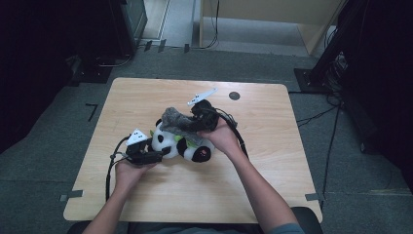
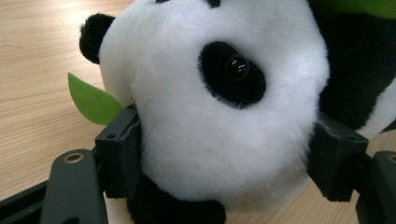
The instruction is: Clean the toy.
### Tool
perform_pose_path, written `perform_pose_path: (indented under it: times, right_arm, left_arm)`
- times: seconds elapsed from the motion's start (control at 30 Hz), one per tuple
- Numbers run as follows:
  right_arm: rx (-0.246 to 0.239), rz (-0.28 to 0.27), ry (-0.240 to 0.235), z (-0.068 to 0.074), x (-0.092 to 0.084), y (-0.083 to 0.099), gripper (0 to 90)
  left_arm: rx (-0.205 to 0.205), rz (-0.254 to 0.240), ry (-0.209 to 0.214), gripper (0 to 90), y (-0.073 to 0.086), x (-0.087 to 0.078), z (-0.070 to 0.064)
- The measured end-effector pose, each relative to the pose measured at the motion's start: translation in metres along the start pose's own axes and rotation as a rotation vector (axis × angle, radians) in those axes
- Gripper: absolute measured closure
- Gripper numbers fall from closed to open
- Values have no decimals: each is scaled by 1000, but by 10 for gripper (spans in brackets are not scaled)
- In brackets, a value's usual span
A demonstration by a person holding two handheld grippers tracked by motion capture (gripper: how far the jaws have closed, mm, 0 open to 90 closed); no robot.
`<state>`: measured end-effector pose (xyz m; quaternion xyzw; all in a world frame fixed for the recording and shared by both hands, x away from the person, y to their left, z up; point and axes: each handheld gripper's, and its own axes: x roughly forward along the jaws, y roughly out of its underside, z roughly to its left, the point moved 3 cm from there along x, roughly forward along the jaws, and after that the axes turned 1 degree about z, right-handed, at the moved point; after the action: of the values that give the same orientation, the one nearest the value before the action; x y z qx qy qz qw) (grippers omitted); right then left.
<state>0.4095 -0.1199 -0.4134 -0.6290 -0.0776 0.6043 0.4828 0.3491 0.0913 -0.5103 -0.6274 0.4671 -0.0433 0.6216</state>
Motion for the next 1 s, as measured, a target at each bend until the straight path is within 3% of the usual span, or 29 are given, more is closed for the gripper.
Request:
perform_pose_path:
  times: [0.13,0.23,0.33,0.43,0.57,0.63,0.73,0.83,1.0]
  right_arm:
    - [7,-2,15,-4,8,-3,552]
    - [24,20,-5,-3,16,-5,708]
    - [20,24,18,4,18,-13,754]
    - [-14,6,-8,18,20,-25,759]
    - [-97,88,14,39,42,-33,758]
    - [-99,106,1,42,50,-32,758]
    - [-92,113,1,42,56,-30,760]
    - [-141,125,38,40,53,-27,768]
    - [-129,130,50,32,42,-23,769]
  left_arm:
    - [-9,-5,4,244,0,0,1]
    - [-10,-3,4,254,0,0,1]
    - [-18,-8,12,266,0,-1,2]
    - [-10,-12,7,271,-1,-1,2]
    - [-26,-13,10,271,0,-1,2]
    - [-36,-13,9,272,0,-1,2]
    - [-41,-16,1,284,0,0,2]
    - [-44,-22,-10,317,0,0,1]
    - [-32,-20,-13,324,1,0,0]
